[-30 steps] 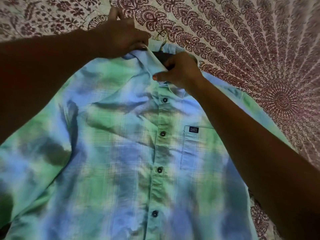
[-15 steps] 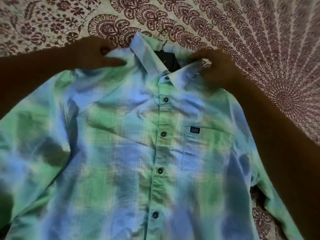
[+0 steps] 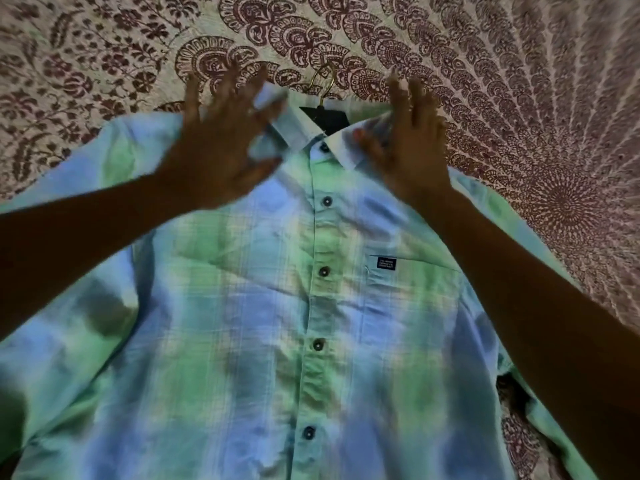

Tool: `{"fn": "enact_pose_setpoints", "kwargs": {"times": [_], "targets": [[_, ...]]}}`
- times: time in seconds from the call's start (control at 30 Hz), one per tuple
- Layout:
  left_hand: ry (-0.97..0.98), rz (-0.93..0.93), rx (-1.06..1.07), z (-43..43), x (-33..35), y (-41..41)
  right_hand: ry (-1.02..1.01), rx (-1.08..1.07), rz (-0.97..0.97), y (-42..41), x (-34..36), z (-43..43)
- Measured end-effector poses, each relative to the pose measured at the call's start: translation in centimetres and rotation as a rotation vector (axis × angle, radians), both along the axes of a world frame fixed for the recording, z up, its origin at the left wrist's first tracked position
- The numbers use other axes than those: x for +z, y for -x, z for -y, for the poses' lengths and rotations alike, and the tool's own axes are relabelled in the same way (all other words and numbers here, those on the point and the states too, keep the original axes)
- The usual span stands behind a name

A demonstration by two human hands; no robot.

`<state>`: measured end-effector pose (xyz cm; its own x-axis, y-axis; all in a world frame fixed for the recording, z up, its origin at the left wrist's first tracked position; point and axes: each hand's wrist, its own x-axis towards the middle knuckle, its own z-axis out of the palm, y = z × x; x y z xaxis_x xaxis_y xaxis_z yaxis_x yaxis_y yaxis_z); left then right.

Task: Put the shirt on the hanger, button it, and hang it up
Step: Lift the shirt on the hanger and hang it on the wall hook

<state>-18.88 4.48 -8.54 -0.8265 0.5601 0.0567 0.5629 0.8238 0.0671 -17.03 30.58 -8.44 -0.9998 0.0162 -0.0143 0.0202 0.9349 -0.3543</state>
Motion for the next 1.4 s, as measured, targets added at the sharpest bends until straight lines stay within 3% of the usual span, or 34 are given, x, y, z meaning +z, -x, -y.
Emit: {"fn": "enact_pose_setpoints", "kwargs": {"times": [0.1,0.17,0.23,0.33,0.4,0.53,0.7,0.83,1.03,1.13,1.23,1.3,1.4], "targets": [[0.176,0.032,-0.054,0.8,-2.3,-2.1,-0.197,0.229,0.192,-1.7,-1.4,0.0],[0.187,0.052,-0.034,1.1,-2.3,-2.1,-0.208,0.264,0.22,-1.6,-1.7,-0.3],[0.192,0.009,-0.044,0.9,-2.0,-2.6,-0.103,0.214,0.186,-1.6,-1.3,-0.5],[0.124,0.008,0.093,2.1,-1.6,-3.7,0.085,-0.036,-0.006,-2.5,-0.4,-2.0],[0.125,0.024,0.177,3.2,-1.3,-4.4,0.089,-0.112,-0.006,-3.1,0.0,-3.8],[0.247,0.073,0.092,4.6,-1.1,-5.2,-0.085,0.111,0.241,-4.1,0.1,-5.7],[0.287,0.052,0.103,5.1,-0.6,-7.2,-0.076,0.088,0.222,-4.7,0.3,-4.8],[0.081,0.08,0.169,5.6,0.4,-6.4,0.169,-0.026,0.282,-3.7,1.7,-3.8],[-0.121,0.276,0.401,5.2,1.2,-4.5,-0.095,0.091,0.508,-2.1,3.4,-2.4],[-0.068,0.352,0.336,5.0,1.6,-4.7,-0.022,0.085,0.539,-2.6,4.2,-1.8],[-0.146,0.362,0.327,5.4,2.3,-5.2,0.059,0.058,0.552,-3.9,4.6,-1.6],[-0.262,0.3,0.343,5.0,3.7,-5.5,0.135,0.004,0.485,-4.8,5.5,-1.6],[-0.443,0.042,0.319,2.8,7.8,-5.0,0.204,-0.023,0.365,-6.2,7.8,-2.0]]}}
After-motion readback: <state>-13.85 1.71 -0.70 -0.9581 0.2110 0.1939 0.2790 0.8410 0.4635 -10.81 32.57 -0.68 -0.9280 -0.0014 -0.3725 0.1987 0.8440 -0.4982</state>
